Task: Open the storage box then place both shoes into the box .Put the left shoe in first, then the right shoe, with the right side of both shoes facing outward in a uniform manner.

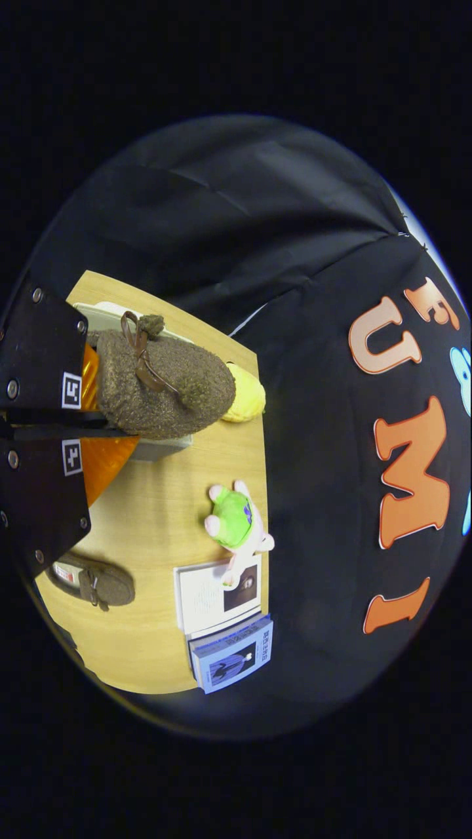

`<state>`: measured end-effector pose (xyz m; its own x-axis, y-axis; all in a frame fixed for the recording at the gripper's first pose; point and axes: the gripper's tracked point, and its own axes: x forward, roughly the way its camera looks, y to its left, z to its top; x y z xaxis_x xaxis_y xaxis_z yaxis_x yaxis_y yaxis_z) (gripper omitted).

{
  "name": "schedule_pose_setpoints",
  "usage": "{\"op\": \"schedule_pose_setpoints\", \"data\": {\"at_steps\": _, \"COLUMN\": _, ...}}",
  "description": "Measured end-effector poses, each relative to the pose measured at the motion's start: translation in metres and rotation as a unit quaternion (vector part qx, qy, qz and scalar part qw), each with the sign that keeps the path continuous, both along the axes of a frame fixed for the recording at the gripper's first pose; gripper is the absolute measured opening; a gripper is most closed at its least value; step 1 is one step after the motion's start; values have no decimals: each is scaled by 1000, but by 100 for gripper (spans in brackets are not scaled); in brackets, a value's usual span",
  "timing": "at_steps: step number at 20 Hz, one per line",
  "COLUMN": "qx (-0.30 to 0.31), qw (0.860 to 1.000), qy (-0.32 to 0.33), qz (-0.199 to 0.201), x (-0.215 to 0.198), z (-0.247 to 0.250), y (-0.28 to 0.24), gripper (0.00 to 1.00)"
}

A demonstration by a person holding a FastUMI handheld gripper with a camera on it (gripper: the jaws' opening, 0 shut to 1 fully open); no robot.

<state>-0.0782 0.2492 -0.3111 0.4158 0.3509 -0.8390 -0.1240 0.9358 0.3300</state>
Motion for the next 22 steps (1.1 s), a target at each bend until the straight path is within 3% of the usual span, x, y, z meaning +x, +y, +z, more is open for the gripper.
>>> {"op": "schedule_pose_setpoints", "data": {"at_steps": 8, "qx": -23, "qw": 997, "qy": 68, "qz": 10, "x": -11, "z": -69, "y": 69, "gripper": 3}}
{"op": "schedule_pose_setpoints", "data": {"at_steps": 14, "qx": -58, "qw": 990, "qy": 126, "qz": -20, "x": -34, "z": -124, "y": 88, "gripper": 3}}
{"op": "schedule_pose_setpoints", "data": {"at_steps": 17, "qx": -41, "qw": 987, "qy": 156, "qz": -20, "x": -43, "z": -141, "y": 104, "gripper": 3}}
{"op": "schedule_pose_setpoints", "data": {"at_steps": 22, "qx": -2, "qw": 977, "qy": 213, "qz": 7, "x": -64, "z": -149, "y": 121, "gripper": 19}}
